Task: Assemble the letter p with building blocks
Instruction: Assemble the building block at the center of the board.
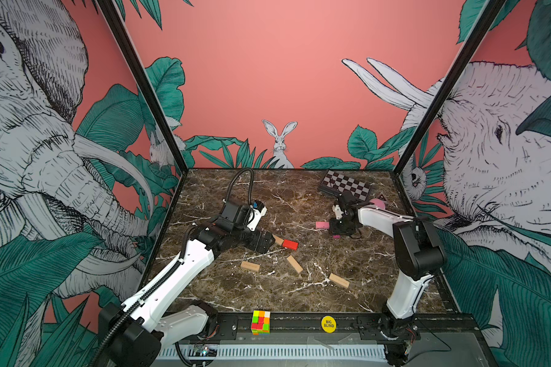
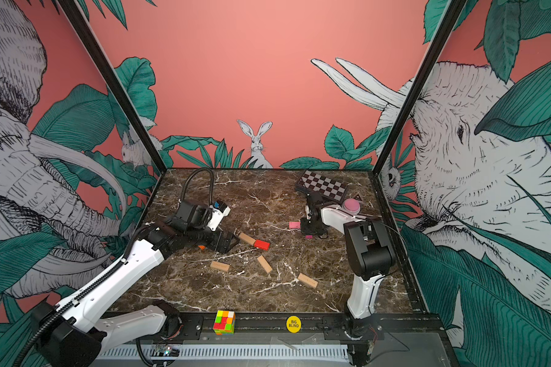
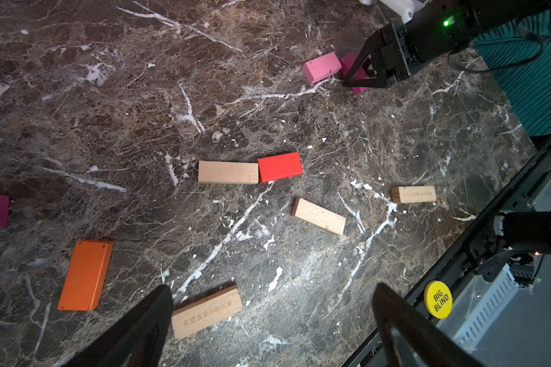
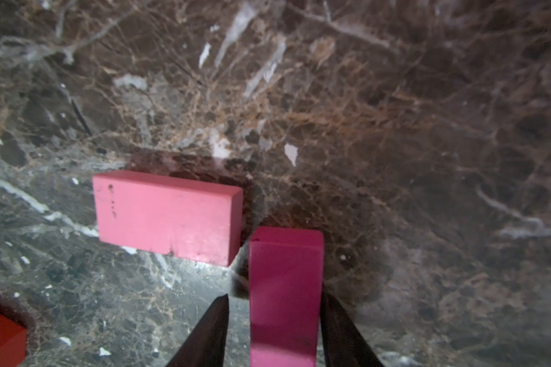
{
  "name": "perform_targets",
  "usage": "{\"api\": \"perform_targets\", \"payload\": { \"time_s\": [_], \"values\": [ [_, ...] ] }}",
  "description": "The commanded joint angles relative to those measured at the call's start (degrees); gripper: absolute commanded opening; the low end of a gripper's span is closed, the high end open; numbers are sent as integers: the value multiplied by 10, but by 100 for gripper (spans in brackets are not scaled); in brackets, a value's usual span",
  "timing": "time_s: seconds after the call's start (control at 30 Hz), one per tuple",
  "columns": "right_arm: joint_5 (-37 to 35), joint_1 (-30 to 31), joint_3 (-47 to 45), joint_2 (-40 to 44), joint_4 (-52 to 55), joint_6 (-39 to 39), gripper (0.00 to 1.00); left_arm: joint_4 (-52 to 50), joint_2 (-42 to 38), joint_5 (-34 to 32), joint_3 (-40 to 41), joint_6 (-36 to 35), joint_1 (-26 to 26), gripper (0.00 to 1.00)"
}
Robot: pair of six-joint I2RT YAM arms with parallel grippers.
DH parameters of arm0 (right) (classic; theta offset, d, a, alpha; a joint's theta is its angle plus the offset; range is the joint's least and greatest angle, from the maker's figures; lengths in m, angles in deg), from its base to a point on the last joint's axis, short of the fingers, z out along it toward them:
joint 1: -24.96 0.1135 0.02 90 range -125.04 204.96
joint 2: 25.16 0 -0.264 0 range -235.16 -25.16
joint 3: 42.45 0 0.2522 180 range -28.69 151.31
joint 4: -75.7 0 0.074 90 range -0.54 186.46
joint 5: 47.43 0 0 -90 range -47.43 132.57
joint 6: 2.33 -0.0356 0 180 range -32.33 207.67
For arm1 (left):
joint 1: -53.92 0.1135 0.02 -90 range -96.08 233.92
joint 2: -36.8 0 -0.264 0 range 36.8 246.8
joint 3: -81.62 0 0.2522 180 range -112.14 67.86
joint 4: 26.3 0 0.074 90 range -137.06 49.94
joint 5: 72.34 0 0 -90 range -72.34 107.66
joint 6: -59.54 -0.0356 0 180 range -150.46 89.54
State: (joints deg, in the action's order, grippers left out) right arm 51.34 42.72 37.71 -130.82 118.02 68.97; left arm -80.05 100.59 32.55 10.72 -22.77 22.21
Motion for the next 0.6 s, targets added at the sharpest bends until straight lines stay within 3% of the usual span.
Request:
{"api": "perform_targets", "payload": {
  "time_s": [0.0,0.57],
  "values": [
    [-8,3,-5,13,36,1,48,-9,-6,-1,4,-1,0,100],
    [-18,2,-28,15,20,-5,39,-9,-2,-1,4,0,0,100]
  ]
}}
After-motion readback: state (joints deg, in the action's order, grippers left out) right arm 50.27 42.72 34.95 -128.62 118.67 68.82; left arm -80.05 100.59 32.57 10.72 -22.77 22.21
